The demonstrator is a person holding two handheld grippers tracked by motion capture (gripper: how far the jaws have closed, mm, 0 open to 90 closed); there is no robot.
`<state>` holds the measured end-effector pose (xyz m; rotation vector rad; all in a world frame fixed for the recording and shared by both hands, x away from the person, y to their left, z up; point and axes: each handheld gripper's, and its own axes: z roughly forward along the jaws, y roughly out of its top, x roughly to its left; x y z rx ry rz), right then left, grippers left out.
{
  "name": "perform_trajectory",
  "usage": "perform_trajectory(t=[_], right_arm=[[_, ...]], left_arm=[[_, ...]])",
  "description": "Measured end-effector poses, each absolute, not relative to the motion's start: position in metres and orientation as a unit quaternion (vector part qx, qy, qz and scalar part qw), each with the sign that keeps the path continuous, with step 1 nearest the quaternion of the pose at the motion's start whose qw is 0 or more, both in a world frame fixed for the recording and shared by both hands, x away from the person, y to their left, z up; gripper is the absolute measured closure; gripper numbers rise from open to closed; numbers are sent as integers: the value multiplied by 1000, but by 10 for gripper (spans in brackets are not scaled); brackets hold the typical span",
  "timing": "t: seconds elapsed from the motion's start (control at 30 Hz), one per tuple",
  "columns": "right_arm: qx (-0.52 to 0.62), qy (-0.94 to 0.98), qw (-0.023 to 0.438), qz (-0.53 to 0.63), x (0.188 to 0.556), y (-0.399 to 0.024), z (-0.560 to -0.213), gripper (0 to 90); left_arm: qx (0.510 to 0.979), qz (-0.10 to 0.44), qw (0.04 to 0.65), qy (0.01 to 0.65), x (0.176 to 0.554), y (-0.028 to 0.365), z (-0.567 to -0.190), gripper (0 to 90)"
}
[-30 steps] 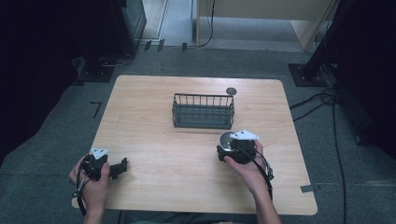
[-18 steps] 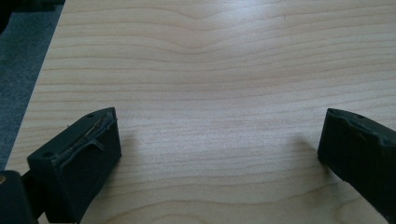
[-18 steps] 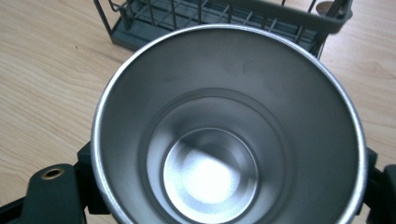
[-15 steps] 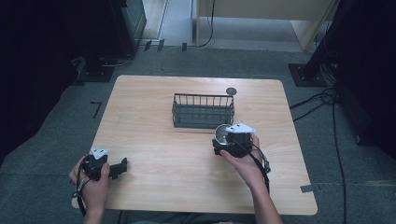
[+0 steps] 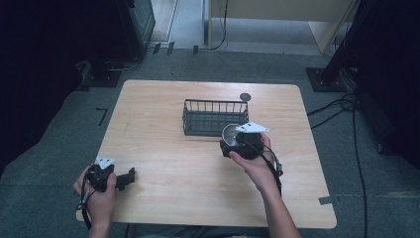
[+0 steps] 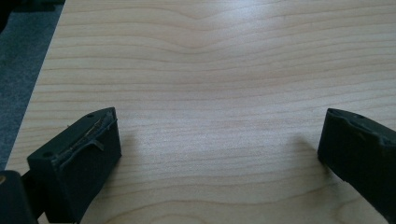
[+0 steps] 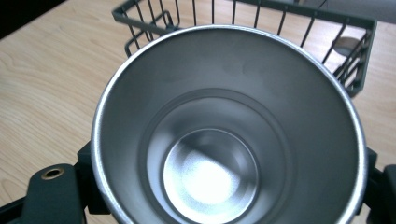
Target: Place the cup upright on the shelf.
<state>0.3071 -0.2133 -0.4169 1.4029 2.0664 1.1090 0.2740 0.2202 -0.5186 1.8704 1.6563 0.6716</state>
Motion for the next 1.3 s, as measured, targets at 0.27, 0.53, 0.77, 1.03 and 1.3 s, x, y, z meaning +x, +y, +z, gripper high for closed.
perform_trajectory(t=[0.27,0.53,0.77,1.03,1.3], right_arm=[[493,741,220,400,319,-206,-400,178],[495,731,236,406,333,-199,-392,178],[496,728,242,407,345,-195,-387,178],[503,720,252,407,362,-196,-381,178],[513,710,271,399,383,-199,-374,178]], left_arm=[[695,250,274,616,274,220,-519,0],[695,250,274,616,274,220,-519,0],[695,250,274,616,274,220,-519,0],[695,250,274,616,274,220,-519,0],[695,250,274,616,274,220,-519,0]])
